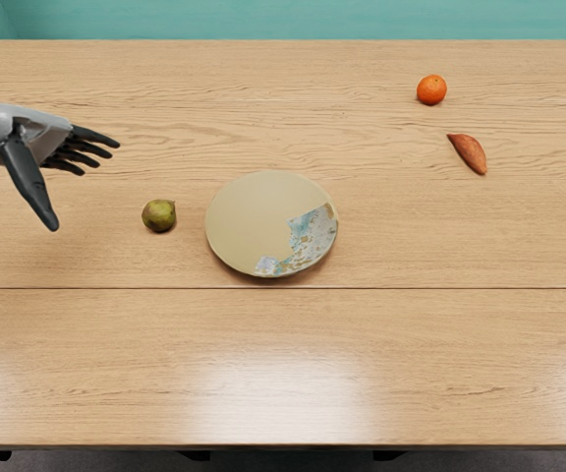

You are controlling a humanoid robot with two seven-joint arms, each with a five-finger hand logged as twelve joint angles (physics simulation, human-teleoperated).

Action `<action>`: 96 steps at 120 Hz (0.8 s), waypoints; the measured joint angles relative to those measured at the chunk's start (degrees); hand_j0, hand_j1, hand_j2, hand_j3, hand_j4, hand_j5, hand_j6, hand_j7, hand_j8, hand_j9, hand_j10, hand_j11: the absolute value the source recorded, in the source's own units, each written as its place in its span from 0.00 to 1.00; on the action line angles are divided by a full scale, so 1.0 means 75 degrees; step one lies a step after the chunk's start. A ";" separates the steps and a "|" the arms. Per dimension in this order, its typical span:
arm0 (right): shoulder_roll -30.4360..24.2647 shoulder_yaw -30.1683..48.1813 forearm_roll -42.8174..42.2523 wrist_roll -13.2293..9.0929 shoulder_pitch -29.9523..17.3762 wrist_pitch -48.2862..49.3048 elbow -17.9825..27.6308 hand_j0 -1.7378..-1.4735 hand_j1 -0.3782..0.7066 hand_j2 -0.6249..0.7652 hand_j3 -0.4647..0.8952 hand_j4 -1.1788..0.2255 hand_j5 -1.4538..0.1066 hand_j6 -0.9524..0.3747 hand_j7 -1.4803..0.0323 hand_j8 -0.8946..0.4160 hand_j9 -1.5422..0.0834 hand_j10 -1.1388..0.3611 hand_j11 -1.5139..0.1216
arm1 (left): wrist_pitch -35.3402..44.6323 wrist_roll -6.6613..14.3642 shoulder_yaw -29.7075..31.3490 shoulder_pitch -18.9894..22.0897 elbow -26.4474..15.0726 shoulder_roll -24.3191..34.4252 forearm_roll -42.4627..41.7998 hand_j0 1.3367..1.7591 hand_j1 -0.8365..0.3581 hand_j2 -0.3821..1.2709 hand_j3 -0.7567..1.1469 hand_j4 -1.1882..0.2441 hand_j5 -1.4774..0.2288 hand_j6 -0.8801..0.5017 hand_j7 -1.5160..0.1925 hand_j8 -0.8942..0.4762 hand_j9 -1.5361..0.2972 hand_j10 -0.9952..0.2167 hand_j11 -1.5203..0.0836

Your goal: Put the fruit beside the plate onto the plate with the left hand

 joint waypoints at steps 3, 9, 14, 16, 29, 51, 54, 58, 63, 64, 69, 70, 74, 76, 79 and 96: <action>0.0000 -0.0002 0.0002 0.0000 -0.0009 -0.0001 0.0000 0.30 0.03 0.45 0.34 0.84 0.93 0.72 0.98 0.68 0.95 0.76 0.93 | -0.0002 0.0000 -0.0029 0.0008 0.0000 -0.0012 0.0019 0.76 0.97 0.23 0.40 0.81 0.85 0.62 0.87 0.63 0.82 0.80 0.93; 0.0000 -0.0002 0.0009 0.0000 -0.0023 -0.0005 -0.0002 0.30 0.03 0.45 0.34 0.84 0.93 0.72 0.98 0.68 0.95 0.76 0.93 | -0.0004 -0.0001 -0.0074 0.0056 0.0000 -0.0019 0.0045 0.76 0.97 0.23 0.40 0.81 0.85 0.62 0.87 0.63 0.82 0.80 0.93; 0.0000 -0.0004 0.0011 0.0000 -0.0026 -0.0008 -0.0005 0.30 0.03 0.45 0.34 0.84 0.93 0.72 0.98 0.68 0.95 0.76 0.93 | -0.0006 -0.0001 -0.0098 0.0069 0.0000 -0.0025 0.0059 0.76 0.97 0.23 0.40 0.81 0.85 0.62 0.87 0.63 0.82 0.80 0.93; 0.0000 -0.0006 0.0012 0.0000 -0.0032 -0.0009 -0.0006 0.30 0.03 0.45 0.34 0.84 0.93 0.72 0.98 0.68 0.95 0.76 0.93 | -0.0006 -0.0001 -0.0106 0.0070 0.0000 -0.0035 0.0064 0.76 0.97 0.23 0.40 0.81 0.85 0.62 0.87 0.63 0.82 0.80 0.93; 0.0000 -0.0012 0.0015 0.0000 -0.0047 -0.0012 -0.0015 0.30 0.03 0.45 0.34 0.84 0.93 0.72 0.98 0.68 0.95 0.76 0.93 | -0.0008 0.0004 -0.0130 0.0071 0.0006 -0.0206 0.0100 0.76 0.97 0.23 0.40 0.81 0.85 0.62 0.87 0.63 0.82 0.80 0.93; 0.0000 -0.0014 0.0015 0.0000 -0.0054 -0.0014 -0.0018 0.30 0.03 0.45 0.34 0.84 0.93 0.72 0.98 0.68 0.95 0.76 0.93 | -0.0009 0.0031 -0.0137 0.0037 0.0174 -0.0553 0.0277 0.76 0.97 0.23 0.40 0.81 0.85 0.62 0.87 0.63 0.82 0.80 0.93; 0.0000 -0.0014 0.0015 0.0000 -0.0054 -0.0014 -0.0020 0.30 0.03 0.45 0.34 0.84 0.93 0.72 0.98 0.68 0.95 0.76 0.93 | -0.0009 0.0044 -0.0136 0.0017 0.0221 -0.0985 0.0314 0.76 0.97 0.23 0.40 0.81 0.85 0.62 0.87 0.63 0.82 0.80 0.93; 0.0000 -0.0014 0.0016 0.0000 -0.0054 -0.0014 -0.0019 0.30 0.03 0.45 0.34 0.84 0.93 0.72 0.98 0.68 0.95 0.76 0.93 | -0.0009 0.0058 -0.0117 -0.0008 0.0275 -0.1273 0.0353 0.76 0.97 0.23 0.40 0.81 0.85 0.62 0.87 0.63 0.82 0.80 0.93; 0.0000 -0.0015 0.0016 0.0000 -0.0054 -0.0014 -0.0020 0.30 0.03 0.45 0.34 0.84 0.93 0.72 0.98 0.68 0.95 0.76 0.93 | -0.0009 0.0069 -0.0058 -0.0046 0.0324 -0.1640 0.0377 0.76 0.97 0.23 0.40 0.81 0.85 0.62 0.87 0.63 0.82 0.80 0.93; 0.0000 -0.0015 0.0016 0.0000 -0.0054 -0.0014 -0.0020 0.30 0.03 0.45 0.34 0.84 0.93 0.72 0.98 0.68 0.95 0.76 0.93 | -0.0009 0.0071 -0.0041 -0.0057 0.0331 -0.1739 0.0379 0.76 0.97 0.23 0.40 0.81 0.85 0.62 0.87 0.63 0.82 0.80 0.93; 0.0000 -0.0015 0.0016 0.0000 -0.0055 -0.0014 -0.0021 0.30 0.03 0.45 0.34 0.84 0.93 0.72 0.98 0.68 0.95 0.76 0.93 | 0.0170 0.0078 0.0075 -0.0086 0.0361 -0.2225 0.0374 0.76 0.97 0.23 0.40 0.81 0.85 0.62 0.87 0.63 0.82 0.80 0.93; 0.0000 -0.0015 0.0016 0.0000 -0.0055 -0.0014 -0.0022 0.30 0.03 0.45 0.34 0.84 0.93 0.72 0.98 0.68 0.95 0.76 0.93 | 0.0264 0.0079 0.0111 -0.0090 0.0366 -0.2304 0.0366 0.76 0.97 0.23 0.40 0.81 0.85 0.62 0.87 0.63 0.82 0.80 0.93; 0.0000 -0.0015 0.0016 0.0000 -0.0055 -0.0014 -0.0021 0.30 0.03 0.45 0.34 0.84 0.93 0.72 0.98 0.68 0.95 0.76 0.93 | 0.0731 0.0083 0.0294 -0.0153 0.0381 -0.2578 0.0281 0.76 0.97 0.23 0.40 0.81 0.85 0.62 0.87 0.63 0.82 0.80 0.93; 0.0000 -0.0015 0.0016 0.0000 -0.0055 -0.0014 -0.0020 0.30 0.03 0.45 0.34 0.84 0.93 0.72 0.98 0.68 0.95 0.76 0.93 | 0.0959 0.0084 0.0407 -0.0204 0.0387 -0.2714 0.0233 0.76 0.97 0.23 0.40 0.81 0.85 0.62 0.87 0.63 0.82 0.80 0.93; 0.0000 -0.0015 0.0016 0.0000 -0.0055 -0.0014 -0.0020 0.30 0.03 0.45 0.34 0.84 0.93 0.72 0.98 0.68 0.95 0.76 0.93 | 0.1273 0.0086 0.0589 -0.0283 0.0394 -0.2942 0.0170 0.76 0.97 0.23 0.40 0.81 0.85 0.62 0.87 0.63 0.82 0.80 0.93; 0.0000 -0.0015 0.0017 0.0000 -0.0056 -0.0014 -0.0019 0.30 0.03 0.45 0.34 0.84 0.93 0.72 0.98 0.68 0.95 0.76 0.93 | 0.3449 0.0091 0.1694 -0.0168 0.0422 -0.4283 -0.0190 0.76 0.97 0.23 0.40 0.81 0.85 0.62 0.87 0.63 0.82 0.80 0.93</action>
